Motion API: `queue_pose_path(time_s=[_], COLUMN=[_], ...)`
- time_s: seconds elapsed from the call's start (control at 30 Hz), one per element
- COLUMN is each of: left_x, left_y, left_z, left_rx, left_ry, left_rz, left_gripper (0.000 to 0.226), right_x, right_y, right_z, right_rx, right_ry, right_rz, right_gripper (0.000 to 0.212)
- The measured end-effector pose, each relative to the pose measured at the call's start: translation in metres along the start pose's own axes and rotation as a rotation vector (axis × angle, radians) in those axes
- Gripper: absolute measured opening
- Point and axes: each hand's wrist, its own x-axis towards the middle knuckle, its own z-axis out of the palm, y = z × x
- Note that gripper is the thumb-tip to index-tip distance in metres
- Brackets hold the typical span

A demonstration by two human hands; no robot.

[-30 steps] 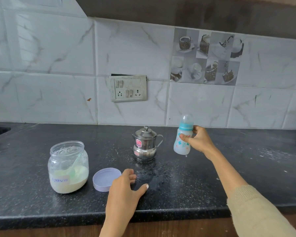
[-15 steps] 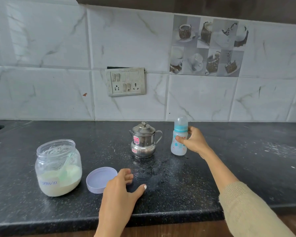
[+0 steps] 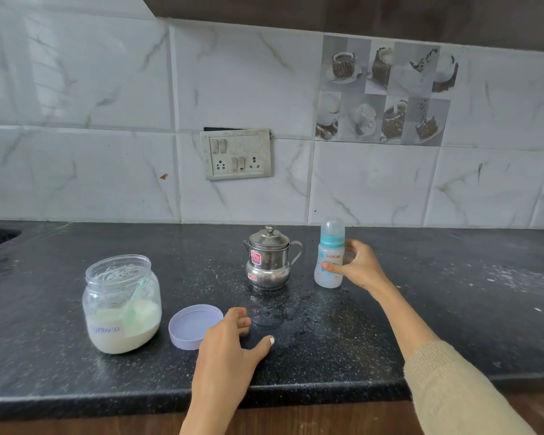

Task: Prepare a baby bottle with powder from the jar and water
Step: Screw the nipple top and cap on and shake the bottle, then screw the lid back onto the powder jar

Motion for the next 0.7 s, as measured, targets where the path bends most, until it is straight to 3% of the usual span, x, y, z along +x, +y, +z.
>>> queue_pose_path(time_s=[0.1, 0.2, 0.4, 0.53, 0.7], left_x=[-0.002, -0.005, -0.024, -0.048, -0.068], left_y=[0.001, 0.005, 0.011, -0.001, -0.027], left_z=[0.0, -0.003, -0.019, -0.035, -0.063], left_rx=[0.001, -0.024, -0.232, -0.274, -0.252], left_ry=[0.006, 0.023, 0.107, 0.191, 0.367], left_rz=[0.013, 0.035, 0.048, 0.087, 0.097], left_gripper=[0.061, 0.064, 0.065, 0.051, 0.047], right_x=[-0.024, -0.061, -0.122, -0.133, -0.135], right_y=[-0.008, -0.019, -0.045, -0.066, -0.088], right_z=[0.0, 0.011, 0.07, 0.109, 0.14], right_rx=[0.083, 0.202, 0.269, 0.222, -0.022], right_ry=[0.14, 0.191, -0.079, -0.219, -0.367], right_rz=[0.009, -0.015, -0.037, -0.097, -0.189], right_gripper=[0.082, 0.067, 0.058, 0.055, 0.082])
